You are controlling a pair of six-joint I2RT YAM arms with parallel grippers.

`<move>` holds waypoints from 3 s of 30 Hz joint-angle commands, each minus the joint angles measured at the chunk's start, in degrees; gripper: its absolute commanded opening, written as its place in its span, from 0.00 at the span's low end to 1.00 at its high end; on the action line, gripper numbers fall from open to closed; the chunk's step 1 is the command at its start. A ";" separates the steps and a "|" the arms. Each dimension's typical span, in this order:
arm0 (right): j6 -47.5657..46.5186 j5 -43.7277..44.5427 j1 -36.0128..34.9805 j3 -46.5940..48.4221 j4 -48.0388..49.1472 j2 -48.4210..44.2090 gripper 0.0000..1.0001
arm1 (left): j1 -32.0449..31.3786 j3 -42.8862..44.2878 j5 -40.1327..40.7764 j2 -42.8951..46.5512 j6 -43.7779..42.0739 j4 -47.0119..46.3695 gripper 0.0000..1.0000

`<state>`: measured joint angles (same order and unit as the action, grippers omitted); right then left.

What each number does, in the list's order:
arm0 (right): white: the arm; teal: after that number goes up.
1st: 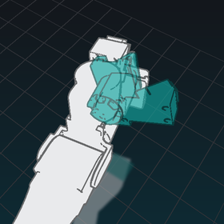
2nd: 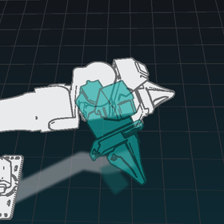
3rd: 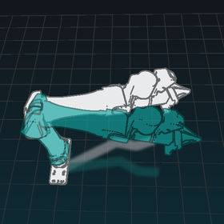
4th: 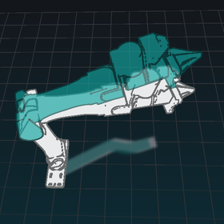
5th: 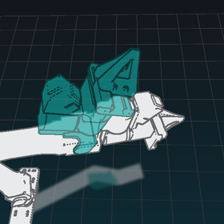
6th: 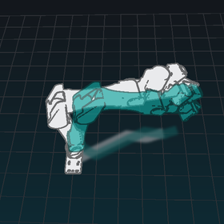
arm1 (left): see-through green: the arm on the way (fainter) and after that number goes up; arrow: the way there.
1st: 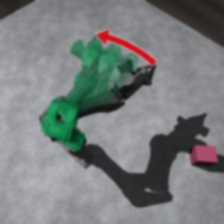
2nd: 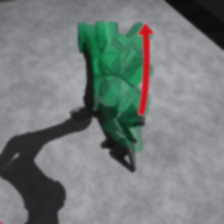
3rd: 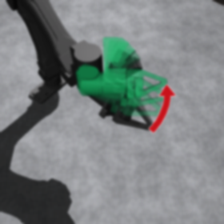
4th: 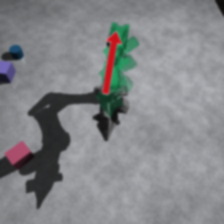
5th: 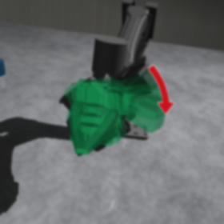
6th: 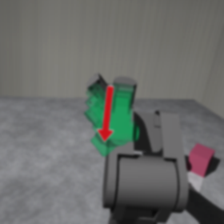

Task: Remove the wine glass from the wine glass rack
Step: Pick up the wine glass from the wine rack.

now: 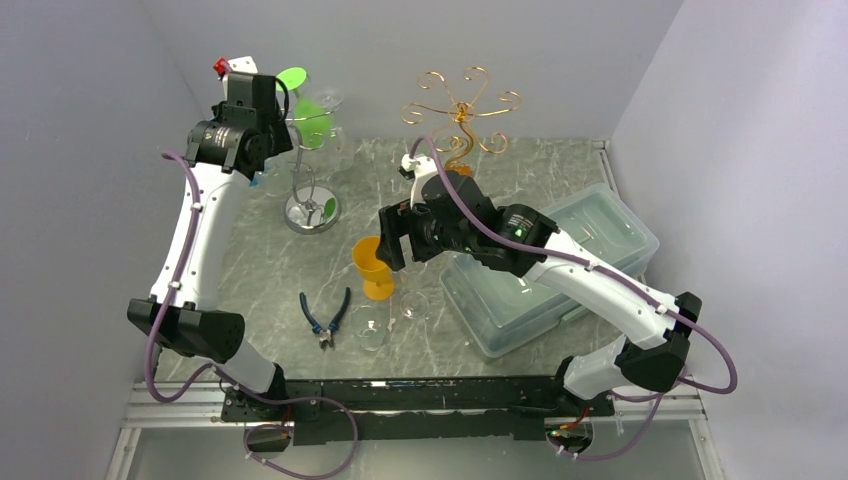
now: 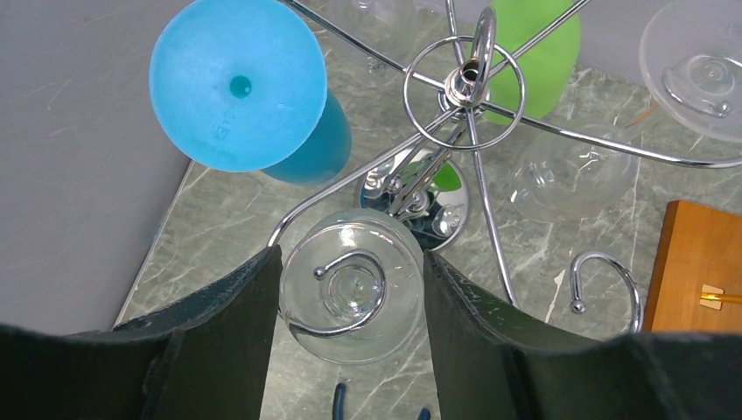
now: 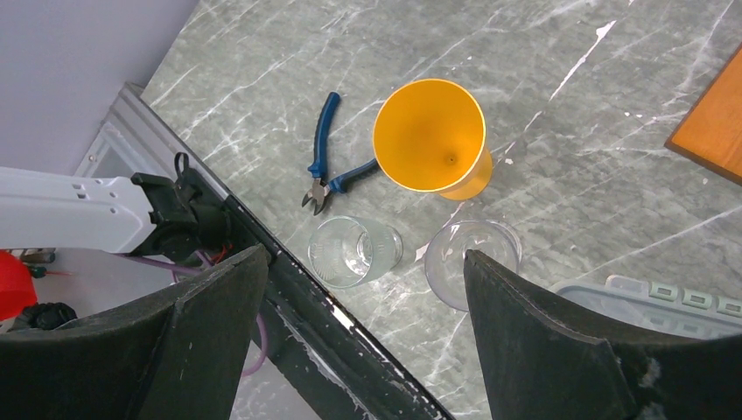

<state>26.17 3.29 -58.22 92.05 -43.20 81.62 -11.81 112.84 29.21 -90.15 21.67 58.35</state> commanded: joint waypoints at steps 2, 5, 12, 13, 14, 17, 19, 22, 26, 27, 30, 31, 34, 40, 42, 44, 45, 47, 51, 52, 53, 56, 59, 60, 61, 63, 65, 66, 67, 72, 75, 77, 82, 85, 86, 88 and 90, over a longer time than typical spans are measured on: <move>0.90 -0.30 0.21 0.68 2.66 -0.85 0.85 | -0.05 3.44 -0.27 2.73 -0.75 -0.90 0.27; 0.97 -0.30 0.22 0.50 2.76 -0.90 0.85 | -0.05 3.57 0.64 3.04 -0.93 -0.75 0.27; 1.07 -0.39 0.21 0.32 2.77 -1.12 0.85 | -0.05 3.78 1.57 3.66 -1.02 -0.78 0.26; 1.07 -0.33 0.21 0.32 2.85 -1.19 0.85 | -0.04 3.94 1.55 3.66 -1.02 -0.71 0.26; 1.07 -0.33 0.21 0.25 2.86 -1.19 0.85 | -0.05 4.10 1.62 3.66 -1.02 -0.69 0.26; 1.07 -0.23 0.21 0.23 2.86 -1.16 0.85 | -0.05 4.49 1.87 3.71 -1.10 -0.39 0.26; 1.08 -0.36 0.21 0.16 2.88 -1.18 0.85 | -0.05 4.46 2.18 3.83 -1.10 -0.35 0.25; 1.16 -0.33 0.21 0.06 3.03 -1.19 0.85 | -0.05 4.49 2.92 4.00 -1.24 -0.34 0.25; 1.08 -0.45 0.21 0.23 3.03 -1.07 0.85 | -0.05 4.73 3.92 3.93 -1.61 -0.42 0.25; 1.07 -0.42 0.25 0.21 3.03 -0.99 0.85 | -0.05 4.74 4.14 3.85 -1.63 -0.43 0.25; 1.11 -0.48 0.21 0.23 3.03 -1.01 0.85 | -0.05 4.65 4.68 3.67 -1.65 -0.35 0.25; 1.15 -0.54 0.21 0.16 3.03 -1.00 0.85 | -0.05 4.49 4.72 3.71 -1.57 -0.33 0.25; 1.08 -0.48 0.21 0.15 3.03 -0.92 0.85 | -0.05 3.79 5.08 4.07 -1.50 -0.76 0.25; 1.01 -0.51 0.21 0.23 2.89 -0.76 0.85 | 0.04 3.78 6.93 3.69 -1.88 -1.30 0.24; 0.99 -0.48 0.21 0.32 2.79 -0.55 0.85 | 0.08 3.70 7.63 3.54 -1.90 -1.43 0.24; 0.98 -0.52 0.21 0.53 2.78 -0.50 0.85 | 0.20 3.32 7.62 3.57 -2.06 -2.12 0.24; 0.92 -0.49 0.21 0.57 2.77 -0.40 0.84 | 0.25 3.27 7.69 3.46 -2.11 -2.32 0.24; 0.90 -0.51 0.21 0.74 2.77 -0.28 0.85 | 0.30 3.45 7.81 3.07 -2.23 -2.62 0.23; 0.89 -0.49 0.21 0.94 2.55 0.07 0.84 | 0.52 4.13 8.22 2.11 -2.24 -2.90 0.23; 0.90 -0.48 0.21 1.00 2.58 0.11 0.84 | 0.56 3.96 8.18 2.09 -2.27 -3.10 0.23; 0.90 -0.46 0.20 1.02 2.52 0.16 0.84 | 0.63 3.80 8.23 2.04 -2.33 -3.40 0.23; 0.90 -0.35 0.21 1.15 2.46 0.20 0.84 | 0.73 3.68 8.54 1.83 -2.40 -4.00 0.23; 0.81 -0.39 0.21 1.29 2.38 0.42 0.84 | 0.87 3.79 8.75 1.48 -2.39 -4.11 0.23; 0.76 -0.41 0.21 1.29 2.43 0.48 0.84 | 0.91 3.57 8.84 1.47 -2.42 -4.43 0.23; 0.80 -0.41 0.21 1.37 2.44 0.49 0.84 | 0.96 3.41 8.87 1.46 -2.42 -4.70 0.23; 0.76 -0.39 0.21 1.51 2.42 0.69 0.84 | 1.08 3.23 8.65 1.40 -2.50 -5.17 0.23; 0.72 -0.41 0.21 1.63 2.41 0.78 0.84 | 1.13 3.46 8.92 1.00 -2.35 -5.01 0.23; 0.72 -0.46 0.21 1.64 2.42 0.81 0.84 | 1.17 3.38 8.93 0.95 -2.48 -5.19 0.23; 0.72 -0.50 0.21 1.60 2.42 0.82 0.84 | 1.22 3.23 8.86 0.90 -2.49 -5.45 0.23; 0.72 -0.39 0.30 1.55 2.44 1.00 0.84 | 1.35 2.78 8.52 0.47 -2.59 -6.35 0.23; 0.72 -0.37 0.30 1.64 2.42 1.04 0.84 | 1.35 2.82 8.09 -0.01 -2.73 -6.78 0.23; 0.64 -0.27 0.38 1.64 2.33 1.09 0.84 | 1.36 3.10 7.70 -0.32 -2.91 -6.93 0.23; 0.68 -0.31 0.56 1.57 2.42 1.23 0.84 | 1.42 3.86 6.49 -1.27 -3.28 -7.09 0.22; 0.72 -0.21 0.65 1.64 2.51 1.33 0.84 | 1.36 4.28 5.49 -1.67 -3.60 -7.19 0.22; 0.72 -0.21 0.65 1.64 2.55 1.41 0.84 | 1.42 4.49 5.18 -1.80 -3.69 -7.19 0.22; 0.72 -0.36 0.73 1.65 2.59 1.54 0.84 | 1.36 4.95 4.63 -2.06 -3.86 -7.03 0.22; 0.80 -0.35 0.74 1.72 2.68 1.63 0.84 | 1.35 5.11 4.01 -2.07 -4.02 -7.17 0.22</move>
<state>26.81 2.87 -57.76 92.05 -42.78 82.96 -10.68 114.48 33.93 -92.88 18.85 55.48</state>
